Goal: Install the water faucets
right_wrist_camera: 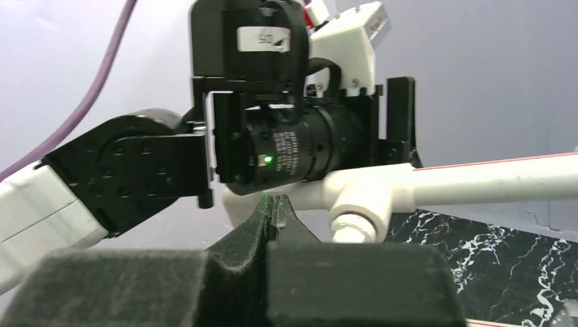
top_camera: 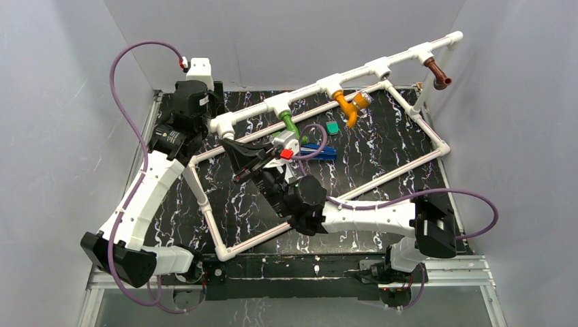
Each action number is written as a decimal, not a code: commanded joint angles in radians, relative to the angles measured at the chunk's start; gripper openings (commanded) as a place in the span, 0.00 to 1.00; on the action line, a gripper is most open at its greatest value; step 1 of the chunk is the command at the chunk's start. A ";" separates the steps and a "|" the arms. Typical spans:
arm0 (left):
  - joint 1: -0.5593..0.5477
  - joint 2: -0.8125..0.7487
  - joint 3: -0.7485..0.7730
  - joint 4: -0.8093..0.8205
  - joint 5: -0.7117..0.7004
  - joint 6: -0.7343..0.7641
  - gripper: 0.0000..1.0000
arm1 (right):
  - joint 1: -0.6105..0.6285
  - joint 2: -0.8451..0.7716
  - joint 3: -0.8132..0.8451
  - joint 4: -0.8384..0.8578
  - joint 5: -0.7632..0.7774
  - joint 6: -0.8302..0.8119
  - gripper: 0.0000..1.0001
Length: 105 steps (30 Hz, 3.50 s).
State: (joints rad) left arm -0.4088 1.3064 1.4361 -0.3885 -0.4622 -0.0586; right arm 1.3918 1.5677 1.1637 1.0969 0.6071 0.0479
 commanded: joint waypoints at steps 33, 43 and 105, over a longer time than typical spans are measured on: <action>-0.049 0.112 -0.082 -0.251 0.068 0.002 0.58 | 0.011 -0.163 0.002 -0.465 -0.301 -0.826 0.82; -0.050 0.111 -0.082 -0.251 0.068 0.003 0.58 | 0.046 0.006 0.045 -0.193 -0.068 -1.173 0.71; -0.056 0.109 -0.084 -0.254 0.064 0.003 0.59 | -0.007 -0.066 0.094 -0.377 0.049 -0.626 0.70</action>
State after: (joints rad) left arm -0.4095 1.3163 1.4471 -0.4110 -0.4694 -0.0589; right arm 1.4048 1.5818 1.2385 0.7830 0.6594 -0.6804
